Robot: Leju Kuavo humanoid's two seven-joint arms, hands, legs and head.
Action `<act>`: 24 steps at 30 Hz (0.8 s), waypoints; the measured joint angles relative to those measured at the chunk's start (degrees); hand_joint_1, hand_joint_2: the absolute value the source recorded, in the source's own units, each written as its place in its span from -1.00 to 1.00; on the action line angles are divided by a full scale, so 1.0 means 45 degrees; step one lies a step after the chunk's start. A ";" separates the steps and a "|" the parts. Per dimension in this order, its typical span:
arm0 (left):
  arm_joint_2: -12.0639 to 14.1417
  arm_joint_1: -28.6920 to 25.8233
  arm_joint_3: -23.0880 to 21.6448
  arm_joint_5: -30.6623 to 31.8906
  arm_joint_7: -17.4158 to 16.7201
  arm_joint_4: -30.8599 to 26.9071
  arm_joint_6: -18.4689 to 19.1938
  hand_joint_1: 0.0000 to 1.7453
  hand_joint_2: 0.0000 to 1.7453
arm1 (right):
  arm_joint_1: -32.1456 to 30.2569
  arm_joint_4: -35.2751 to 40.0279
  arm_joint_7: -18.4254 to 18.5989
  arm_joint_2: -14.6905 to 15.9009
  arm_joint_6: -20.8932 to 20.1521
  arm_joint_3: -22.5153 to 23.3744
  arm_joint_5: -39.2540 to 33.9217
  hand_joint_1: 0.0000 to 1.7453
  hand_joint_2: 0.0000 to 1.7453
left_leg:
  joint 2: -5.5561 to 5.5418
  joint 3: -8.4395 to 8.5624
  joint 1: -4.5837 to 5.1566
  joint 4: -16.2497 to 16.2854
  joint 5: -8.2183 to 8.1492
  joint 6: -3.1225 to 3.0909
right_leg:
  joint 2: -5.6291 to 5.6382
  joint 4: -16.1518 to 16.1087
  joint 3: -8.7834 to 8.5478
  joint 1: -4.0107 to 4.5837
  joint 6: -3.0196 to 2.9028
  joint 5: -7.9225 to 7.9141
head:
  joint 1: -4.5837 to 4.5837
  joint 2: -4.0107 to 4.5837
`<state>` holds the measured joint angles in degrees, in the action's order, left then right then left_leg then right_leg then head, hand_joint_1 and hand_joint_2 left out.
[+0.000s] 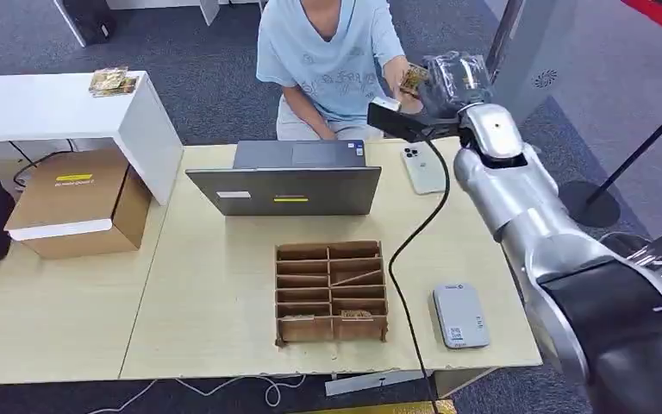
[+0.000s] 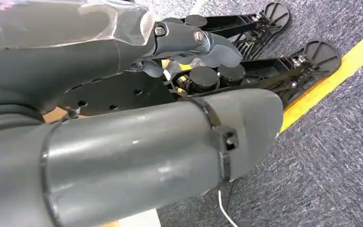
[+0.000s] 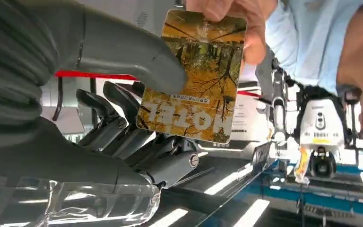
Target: Pass the card to the sensor for recognition and then transmit it.
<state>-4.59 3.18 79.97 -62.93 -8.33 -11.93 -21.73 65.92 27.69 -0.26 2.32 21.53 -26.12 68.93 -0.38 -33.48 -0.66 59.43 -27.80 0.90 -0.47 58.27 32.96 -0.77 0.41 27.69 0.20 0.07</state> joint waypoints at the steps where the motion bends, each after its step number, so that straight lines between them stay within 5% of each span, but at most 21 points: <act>1: 0.0000 0.0000 0.0000 0.0000 0.0024 0.0004 -0.0005 -1.00 -1.00 | -0.0072 0.0097 -0.0112 0.0039 0.0214 0.0121 -0.0243 1.00 1.00 | 0.0000 0.0001 0.0000 0.0001 0.0000 0.0000 | 0.0000 0.0000 0.0000 0.0000 0.0000 0.0000 | 0.0005 0.0000; 6: -0.0034 0.0009 0.0000 0.0000 0.0170 0.0004 -0.0082 -1.00 -1.00 | -0.1057 0.1410 -0.1556 0.0237 0.0974 0.1309 -0.3115 1.00 1.00 | -0.0002 0.0002 -0.0001 0.0001 -0.0001 -0.0001 | -0.0005 -0.0004 -0.0002 0.0001 0.0000 0.0001 | 0.0005 0.0000; 9: -0.0107 0.0001 0.0000 0.0000 0.0272 0.0004 -0.0204 -1.00 -1.00 | -0.2529 0.3366 -0.2418 0.0363 -0.1227 0.2310 -0.6712 1.00 1.00 | -0.0016 -0.0003 0.0000 0.0000 -0.0002 -0.0002 | -0.0013 -0.0005 -0.0003 0.0000 0.0002 0.0002 | 0.0005 0.0000; 15: -0.0320 -0.0032 0.0000 0.0000 0.0374 0.0004 -0.0233 -1.00 -1.00 | -0.5847 0.7310 -0.2395 0.1363 -0.4771 0.3840 -1.1366 1.00 1.00 | -0.0089 -0.0020 0.0000 0.0003 -0.0005 -0.0004 | -0.0091 -0.0028 -0.0011 0.0000 0.0015 0.0012 | 0.0000 0.0000; 19: -0.0413 -0.0095 0.0000 0.0000 0.0374 0.0004 -0.0092 -1.00 -1.00 | -0.7860 0.9317 -0.2175 0.2609 -0.7308 0.4673 -1.3368 1.00 1.00 | -0.0087 -0.0020 0.0005 0.0007 -0.0020 -0.0027 | -0.0093 -0.0039 -0.0007 -0.0001 0.0018 0.0013 | 0.0010 0.0000; 24: -0.0471 -0.0183 0.0005 0.0000 0.0282 0.0005 0.0102 -1.00 -1.00 | -1.0682 1.1619 -0.2001 0.4115 -0.8773 0.5941 -1.4770 1.00 1.00 | -0.0101 -0.0047 0.0007 0.0004 -0.0036 -0.0045 | -0.0113 -0.0042 -0.0011 -0.0002 0.0033 0.0024 | 0.0000 0.0000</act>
<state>-6.71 2.35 80.00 -62.93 -7.06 -11.91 -21.27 17.85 79.98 -9.27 20.83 -17.95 0.62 2.47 -0.83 -33.69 -0.63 59.45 -27.96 0.69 -0.98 58.08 32.91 -0.78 0.56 27.80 0.20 0.07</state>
